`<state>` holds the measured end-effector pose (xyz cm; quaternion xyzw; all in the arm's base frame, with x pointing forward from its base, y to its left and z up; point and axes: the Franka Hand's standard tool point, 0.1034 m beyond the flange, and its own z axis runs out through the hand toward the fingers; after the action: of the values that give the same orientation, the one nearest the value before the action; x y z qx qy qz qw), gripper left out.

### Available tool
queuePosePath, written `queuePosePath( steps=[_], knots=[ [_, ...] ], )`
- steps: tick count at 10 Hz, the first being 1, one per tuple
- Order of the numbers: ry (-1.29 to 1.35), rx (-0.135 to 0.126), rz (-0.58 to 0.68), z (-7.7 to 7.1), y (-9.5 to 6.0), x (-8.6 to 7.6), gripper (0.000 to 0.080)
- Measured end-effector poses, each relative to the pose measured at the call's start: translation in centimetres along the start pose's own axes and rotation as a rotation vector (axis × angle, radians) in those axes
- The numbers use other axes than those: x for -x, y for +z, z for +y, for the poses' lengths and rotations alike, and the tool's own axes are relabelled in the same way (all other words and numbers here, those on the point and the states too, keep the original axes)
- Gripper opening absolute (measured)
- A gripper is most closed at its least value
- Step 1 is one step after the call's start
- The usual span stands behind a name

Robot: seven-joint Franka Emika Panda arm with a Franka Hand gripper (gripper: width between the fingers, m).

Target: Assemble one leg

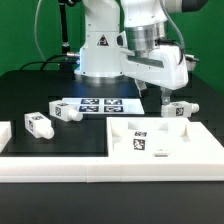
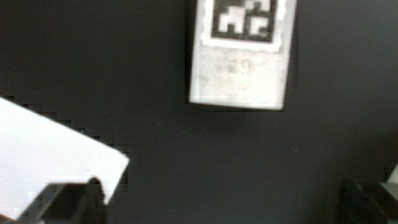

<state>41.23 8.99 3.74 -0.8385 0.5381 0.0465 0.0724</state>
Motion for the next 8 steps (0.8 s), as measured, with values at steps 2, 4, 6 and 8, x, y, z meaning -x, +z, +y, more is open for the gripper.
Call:
queuePosePath(
  steps=[2, 4, 6, 8],
  knots=[
    [0.014, 0.008, -0.075, 0.2, 0.7, -0.7, 0.0649],
    [0.027, 0.010, -0.161, -0.8, 0.7, -0.6, 0.0649],
    [-0.001, 0.019, -0.281, -0.6, 0.5, -1.1, 0.0649],
    [0.020, 0.033, -0.361, -0.2, 0.7, -1.6, 0.0649]
  ],
)
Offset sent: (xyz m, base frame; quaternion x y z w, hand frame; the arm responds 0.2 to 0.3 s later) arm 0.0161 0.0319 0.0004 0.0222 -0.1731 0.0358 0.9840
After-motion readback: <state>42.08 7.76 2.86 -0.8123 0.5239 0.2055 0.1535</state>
